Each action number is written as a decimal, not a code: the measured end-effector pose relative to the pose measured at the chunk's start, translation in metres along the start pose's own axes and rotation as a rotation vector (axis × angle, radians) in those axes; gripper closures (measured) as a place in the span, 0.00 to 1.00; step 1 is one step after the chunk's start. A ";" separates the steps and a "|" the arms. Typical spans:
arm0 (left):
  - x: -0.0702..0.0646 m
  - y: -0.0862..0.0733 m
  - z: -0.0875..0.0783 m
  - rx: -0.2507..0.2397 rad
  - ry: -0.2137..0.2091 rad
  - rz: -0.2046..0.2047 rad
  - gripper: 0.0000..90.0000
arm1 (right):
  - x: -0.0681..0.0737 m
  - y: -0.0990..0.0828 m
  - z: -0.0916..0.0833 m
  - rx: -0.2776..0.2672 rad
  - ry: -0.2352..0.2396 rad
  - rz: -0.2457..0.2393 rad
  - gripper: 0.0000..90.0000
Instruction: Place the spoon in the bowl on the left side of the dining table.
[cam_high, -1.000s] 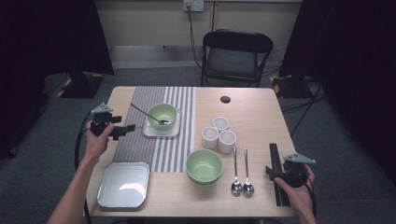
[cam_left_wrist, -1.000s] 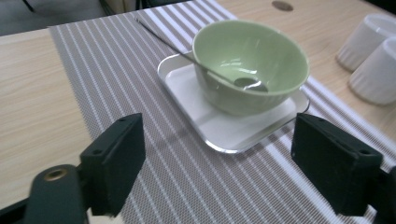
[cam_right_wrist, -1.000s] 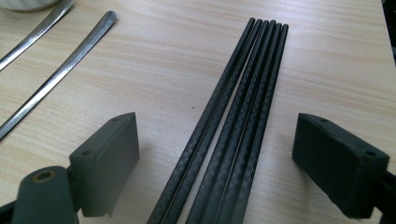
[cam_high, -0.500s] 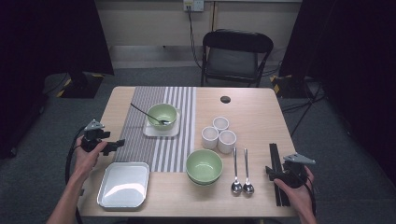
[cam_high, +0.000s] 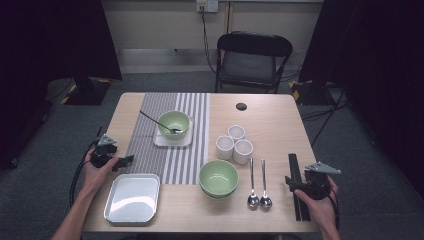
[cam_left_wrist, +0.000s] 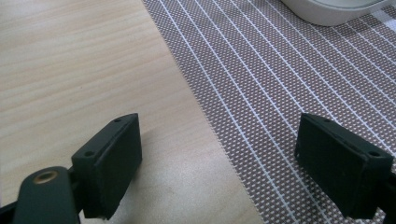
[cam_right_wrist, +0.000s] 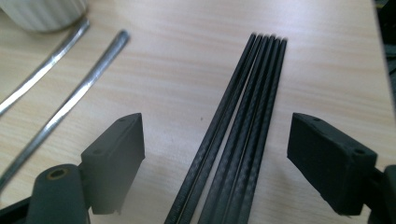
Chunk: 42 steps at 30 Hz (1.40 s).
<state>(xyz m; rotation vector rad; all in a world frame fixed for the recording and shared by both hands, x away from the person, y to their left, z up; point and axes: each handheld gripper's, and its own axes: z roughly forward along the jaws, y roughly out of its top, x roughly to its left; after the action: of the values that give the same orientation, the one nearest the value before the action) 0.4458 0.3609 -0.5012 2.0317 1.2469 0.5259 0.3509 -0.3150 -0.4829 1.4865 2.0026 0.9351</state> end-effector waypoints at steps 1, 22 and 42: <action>0.003 -0.001 0.002 0.002 0.013 -0.010 0.08 | 0.002 0.001 -0.005 -0.016 0.023 0.003 0.26; 0.003 0.000 0.003 0.005 0.012 -0.005 0.06 | 0.012 -0.011 -0.008 0.047 0.101 -0.030 0.66; 0.005 0.000 0.003 0.005 0.003 -0.001 0.05 | 0.015 -0.011 -0.003 0.067 0.112 -0.017 0.67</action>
<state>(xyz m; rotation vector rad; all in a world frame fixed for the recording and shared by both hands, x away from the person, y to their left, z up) 0.4499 0.3640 -0.5033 2.0356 1.2518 0.5259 0.3370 -0.3035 -0.4886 1.4801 2.1422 0.9732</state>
